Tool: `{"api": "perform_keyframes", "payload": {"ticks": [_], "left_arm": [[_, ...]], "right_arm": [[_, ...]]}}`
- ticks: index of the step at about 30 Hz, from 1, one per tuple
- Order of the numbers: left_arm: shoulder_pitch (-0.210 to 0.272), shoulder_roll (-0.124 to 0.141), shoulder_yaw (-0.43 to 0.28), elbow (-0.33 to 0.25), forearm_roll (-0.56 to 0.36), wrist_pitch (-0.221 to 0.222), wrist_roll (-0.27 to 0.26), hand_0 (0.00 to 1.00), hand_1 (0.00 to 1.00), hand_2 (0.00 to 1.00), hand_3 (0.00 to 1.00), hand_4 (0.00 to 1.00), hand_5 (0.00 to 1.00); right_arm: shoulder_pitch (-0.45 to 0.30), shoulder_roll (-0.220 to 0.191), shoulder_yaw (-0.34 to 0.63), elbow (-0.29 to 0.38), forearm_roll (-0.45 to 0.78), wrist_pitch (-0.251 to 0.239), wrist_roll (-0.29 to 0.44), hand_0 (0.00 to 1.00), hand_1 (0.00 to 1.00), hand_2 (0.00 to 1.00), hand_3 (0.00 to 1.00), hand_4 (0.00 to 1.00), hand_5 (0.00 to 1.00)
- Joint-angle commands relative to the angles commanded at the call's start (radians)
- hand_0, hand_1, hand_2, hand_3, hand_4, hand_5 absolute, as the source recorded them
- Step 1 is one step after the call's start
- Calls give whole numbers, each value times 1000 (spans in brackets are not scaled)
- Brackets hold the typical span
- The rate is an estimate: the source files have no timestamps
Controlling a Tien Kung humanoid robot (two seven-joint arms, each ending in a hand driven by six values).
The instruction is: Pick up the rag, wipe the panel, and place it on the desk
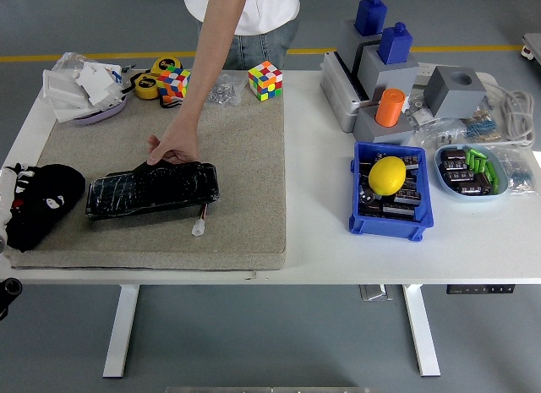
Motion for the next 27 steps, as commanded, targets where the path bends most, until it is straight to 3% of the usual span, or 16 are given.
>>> {"api": "perform_keyframes", "payload": {"ticks": [7,8,13,14,19,20,27], "left_arm": [[-3,-6,5,15,-13,5,-8,538,677,627,690,928,342],[-3,-7,6,18,-16,9,-12,492,628,572,665,908,335],[-2,-11,1,26,-20,35,-27,492,628,572,665,908,335],[-2,-11,2,29,-22,44,-32,407,486,525,611,711,214],[-1,-12,4,33,-18,69,-44,407,486,525,611,711,214],[-1,-12,5,34,-18,69,-42,333,403,493,585,667,194],[-7,-15,28,55,-28,67,-39,328,400,494,589,660,167]], "right_arm": [[0,0,0,2,0,-1,1,749,638,692,595,961,580],[1,0,-1,2,0,-1,2,749,637,692,595,960,579],[0,1,1,2,0,0,3,749,637,692,595,960,579],[0,1,0,2,0,0,3,749,638,690,594,960,579],[-1,1,7,1,-1,0,3,749,638,690,594,960,579],[-1,1,8,1,-1,0,3,749,638,691,595,960,579],[-1,-1,12,6,-6,-3,4,748,638,691,594,958,579]]}}
